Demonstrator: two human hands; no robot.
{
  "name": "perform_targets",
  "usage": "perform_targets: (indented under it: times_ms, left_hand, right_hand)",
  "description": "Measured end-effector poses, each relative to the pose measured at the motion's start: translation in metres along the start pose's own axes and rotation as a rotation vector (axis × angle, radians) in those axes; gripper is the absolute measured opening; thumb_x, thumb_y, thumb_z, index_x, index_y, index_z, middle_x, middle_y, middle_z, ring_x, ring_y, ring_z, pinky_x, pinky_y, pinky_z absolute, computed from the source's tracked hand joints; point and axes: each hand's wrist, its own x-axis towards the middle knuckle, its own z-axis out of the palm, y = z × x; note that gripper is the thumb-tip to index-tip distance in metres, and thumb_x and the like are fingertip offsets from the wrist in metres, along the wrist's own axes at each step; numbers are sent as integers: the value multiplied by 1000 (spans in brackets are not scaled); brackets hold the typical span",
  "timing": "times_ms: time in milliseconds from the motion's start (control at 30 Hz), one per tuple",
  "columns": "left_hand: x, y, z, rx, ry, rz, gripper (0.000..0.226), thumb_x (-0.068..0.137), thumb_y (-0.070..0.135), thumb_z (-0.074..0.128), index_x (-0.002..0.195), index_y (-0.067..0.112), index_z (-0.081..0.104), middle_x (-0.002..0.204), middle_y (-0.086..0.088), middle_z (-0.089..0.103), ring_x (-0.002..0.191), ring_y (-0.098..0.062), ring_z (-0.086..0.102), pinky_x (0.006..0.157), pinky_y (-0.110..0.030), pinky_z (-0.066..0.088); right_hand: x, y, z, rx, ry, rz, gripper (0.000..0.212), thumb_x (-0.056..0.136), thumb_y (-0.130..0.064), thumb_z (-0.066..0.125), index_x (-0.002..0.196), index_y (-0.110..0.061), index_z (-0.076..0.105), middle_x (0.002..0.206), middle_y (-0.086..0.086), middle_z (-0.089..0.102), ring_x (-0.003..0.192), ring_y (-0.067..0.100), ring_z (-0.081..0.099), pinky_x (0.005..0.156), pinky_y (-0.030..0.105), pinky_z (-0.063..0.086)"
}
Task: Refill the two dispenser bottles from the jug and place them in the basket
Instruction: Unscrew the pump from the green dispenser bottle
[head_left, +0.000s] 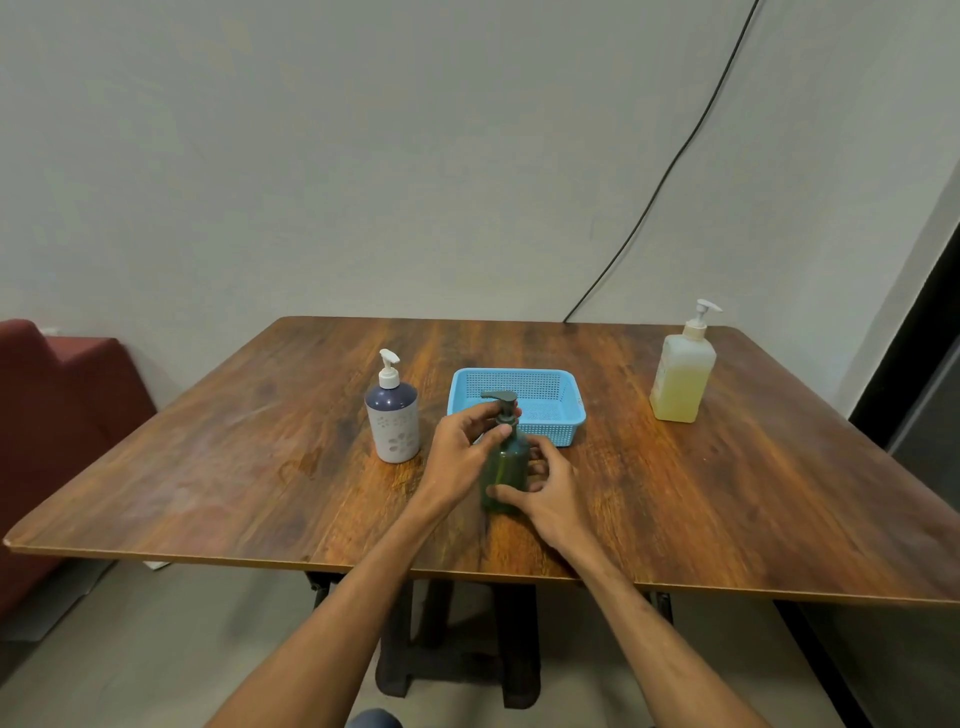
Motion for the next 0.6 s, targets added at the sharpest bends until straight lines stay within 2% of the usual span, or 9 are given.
perform_targets:
  times_ms: [100, 233, 433, 600]
  left_hand:
    - [3, 1, 4, 41, 103, 0, 36, 82, 11, 78, 117, 11, 69, 114, -1, 73, 103, -11, 71, 90, -42, 59]
    - [5, 3, 13, 78, 248, 14, 38, 73, 22, 87, 106, 13, 71, 106, 3, 74, 95, -9, 73, 80, -37, 63]
    - [10, 16, 10, 33, 280, 36, 39, 70, 24, 89, 103, 13, 71, 103, 1, 75, 92, -12, 74, 76, -41, 63]
    - [11, 34, 3, 47, 302, 108, 36, 71, 21, 88, 102, 14, 71, 99, 4, 76, 90, -9, 74, 80, -35, 62]
  right_hand:
    - [-1, -2, 0, 2, -7, 5, 72, 70, -25, 92, 130, -28, 53, 117, -18, 60, 107, 8, 64, 91, 34, 60]
    - [-1, -3, 1, 8, -8, 9, 70, 70, -23, 92, 127, -30, 53, 116, -19, 58, 108, 10, 63, 90, 33, 60]
    - [1, -2, 1, 14, -4, 8, 74, 67, -28, 94, 128, -28, 54, 125, -10, 61, 110, 14, 65, 87, 40, 62]
    - [1, 0, 0, 4, -2, -6, 77, 65, -33, 94, 130, -27, 53, 127, -2, 64, 107, 14, 68, 82, 40, 63]
